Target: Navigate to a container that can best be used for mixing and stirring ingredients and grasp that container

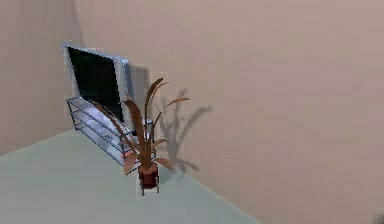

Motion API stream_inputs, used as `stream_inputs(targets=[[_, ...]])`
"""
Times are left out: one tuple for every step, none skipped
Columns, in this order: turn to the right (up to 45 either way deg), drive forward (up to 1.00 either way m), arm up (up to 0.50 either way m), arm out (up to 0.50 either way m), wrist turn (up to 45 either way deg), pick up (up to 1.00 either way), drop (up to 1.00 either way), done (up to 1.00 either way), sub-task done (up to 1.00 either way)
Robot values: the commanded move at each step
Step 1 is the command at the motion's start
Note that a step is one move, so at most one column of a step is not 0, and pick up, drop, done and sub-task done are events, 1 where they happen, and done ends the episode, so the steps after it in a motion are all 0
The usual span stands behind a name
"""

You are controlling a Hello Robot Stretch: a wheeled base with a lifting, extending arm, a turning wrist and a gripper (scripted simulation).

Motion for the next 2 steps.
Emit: stream_inputs(targets=[[0.0,0.00,0.00,0.00,45.0,0.00,0.00,0.00,0.00],[0.0,0.00,0.00,0.00,45.0,0.00,0.00,0.00,0.00]])
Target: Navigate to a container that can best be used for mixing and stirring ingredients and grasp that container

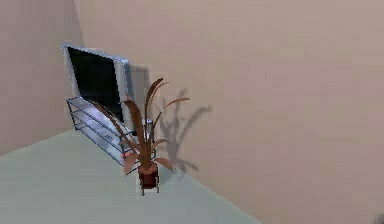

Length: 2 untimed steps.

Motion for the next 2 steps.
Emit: stream_inputs(targets=[[0.0,0.00,0.00,0.00,21.0,0.00,0.00,0.00,0.00],[0.0,0.00,0.00,0.00,0.0,1.00,0.00,0.00,0.00]])
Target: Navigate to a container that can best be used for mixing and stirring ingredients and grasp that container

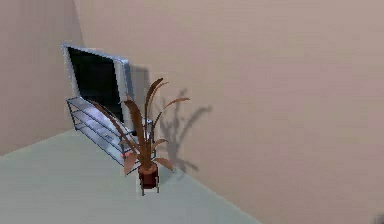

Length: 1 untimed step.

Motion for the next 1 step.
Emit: stream_inputs(targets=[[0.0,0.00,0.00,0.00,0.0,0.00,0.00,1.00,0.00]])
